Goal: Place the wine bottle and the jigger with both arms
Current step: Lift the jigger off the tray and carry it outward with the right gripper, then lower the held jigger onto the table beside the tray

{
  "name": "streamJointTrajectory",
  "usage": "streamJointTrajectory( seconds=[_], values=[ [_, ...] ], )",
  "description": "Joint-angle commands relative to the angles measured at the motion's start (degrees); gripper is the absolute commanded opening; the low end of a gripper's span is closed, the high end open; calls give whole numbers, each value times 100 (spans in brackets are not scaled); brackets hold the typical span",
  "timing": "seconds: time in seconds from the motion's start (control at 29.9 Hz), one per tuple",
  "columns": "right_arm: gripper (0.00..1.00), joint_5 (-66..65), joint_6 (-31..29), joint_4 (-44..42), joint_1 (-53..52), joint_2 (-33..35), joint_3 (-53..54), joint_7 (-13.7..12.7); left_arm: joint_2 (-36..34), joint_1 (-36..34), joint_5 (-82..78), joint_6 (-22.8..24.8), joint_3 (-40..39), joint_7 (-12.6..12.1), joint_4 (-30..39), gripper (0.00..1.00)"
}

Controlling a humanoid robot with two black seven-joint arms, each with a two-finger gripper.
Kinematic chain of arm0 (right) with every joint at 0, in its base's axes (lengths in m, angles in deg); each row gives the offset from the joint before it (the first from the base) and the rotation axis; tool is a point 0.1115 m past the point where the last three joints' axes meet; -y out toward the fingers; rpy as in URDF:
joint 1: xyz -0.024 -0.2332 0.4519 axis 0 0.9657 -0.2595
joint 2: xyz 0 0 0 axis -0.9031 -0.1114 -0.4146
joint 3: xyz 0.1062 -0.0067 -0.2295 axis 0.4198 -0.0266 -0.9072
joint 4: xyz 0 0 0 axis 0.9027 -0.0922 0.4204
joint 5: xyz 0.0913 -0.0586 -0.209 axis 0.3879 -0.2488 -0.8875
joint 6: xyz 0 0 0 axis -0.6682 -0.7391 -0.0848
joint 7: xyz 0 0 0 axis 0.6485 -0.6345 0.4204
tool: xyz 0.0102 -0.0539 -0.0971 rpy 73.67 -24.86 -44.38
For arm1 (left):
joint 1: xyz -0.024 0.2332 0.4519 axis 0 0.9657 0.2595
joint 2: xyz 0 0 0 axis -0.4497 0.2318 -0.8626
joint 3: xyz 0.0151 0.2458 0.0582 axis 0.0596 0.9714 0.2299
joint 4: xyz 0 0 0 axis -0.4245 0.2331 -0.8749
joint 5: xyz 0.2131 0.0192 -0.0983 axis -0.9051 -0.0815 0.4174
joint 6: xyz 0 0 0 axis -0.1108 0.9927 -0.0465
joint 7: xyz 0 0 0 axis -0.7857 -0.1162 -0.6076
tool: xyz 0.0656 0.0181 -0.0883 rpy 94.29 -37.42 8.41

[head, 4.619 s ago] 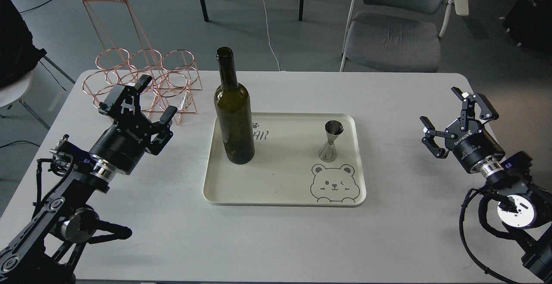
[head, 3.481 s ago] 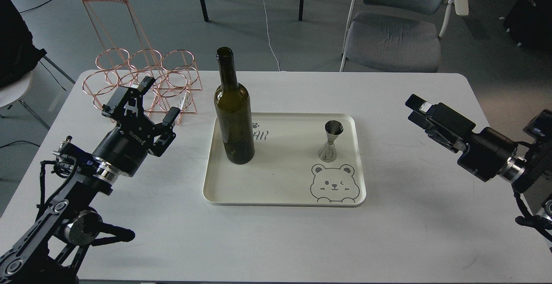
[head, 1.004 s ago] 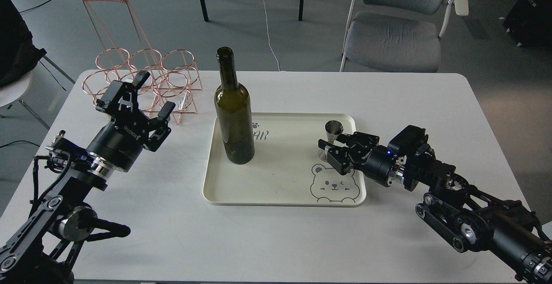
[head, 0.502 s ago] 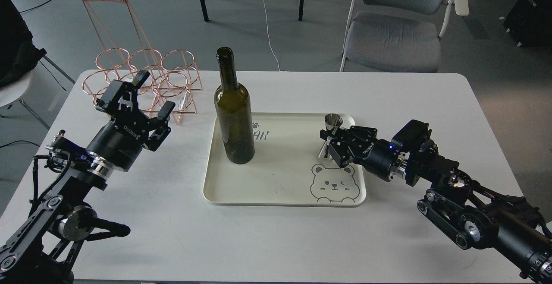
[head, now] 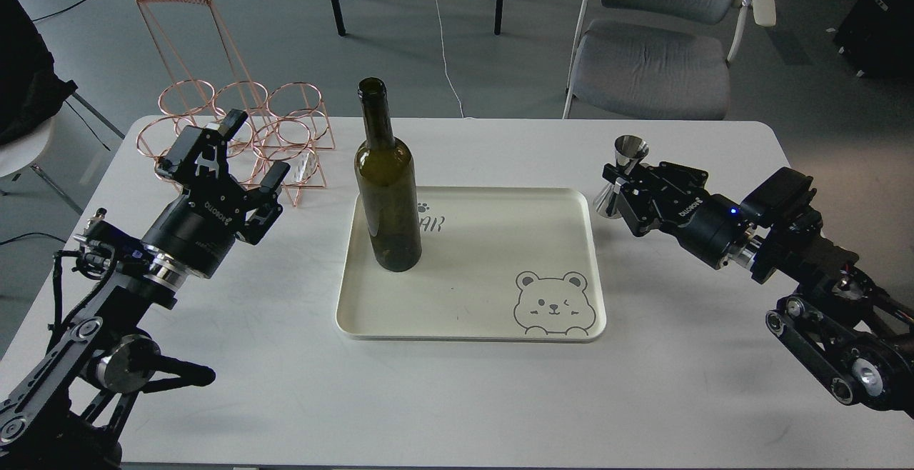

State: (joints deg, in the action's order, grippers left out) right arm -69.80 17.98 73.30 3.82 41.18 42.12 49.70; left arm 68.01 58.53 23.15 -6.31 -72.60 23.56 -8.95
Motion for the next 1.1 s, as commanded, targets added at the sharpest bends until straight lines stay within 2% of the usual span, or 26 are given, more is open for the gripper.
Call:
streamJointTrajectory(
  seconds=[0.0, 0.13, 0.27, 1.07],
  values=[
    [26, 0, 395, -234, 375, 108, 278, 0, 6, 0, -2, 1, 4, 0, 0, 98],
    [26, 0, 975, -577, 534, 99, 358, 0, 14, -8, -2, 1, 12, 0, 0, 98],
    [26, 0, 1152, -753, 578, 99, 349, 0, 14, -17, -10, 1, 12, 0, 0, 98],
    [27, 63, 1210, -1448, 868, -85, 235, 0, 6, -8, -11, 1, 4, 0, 26, 98]
  ],
)
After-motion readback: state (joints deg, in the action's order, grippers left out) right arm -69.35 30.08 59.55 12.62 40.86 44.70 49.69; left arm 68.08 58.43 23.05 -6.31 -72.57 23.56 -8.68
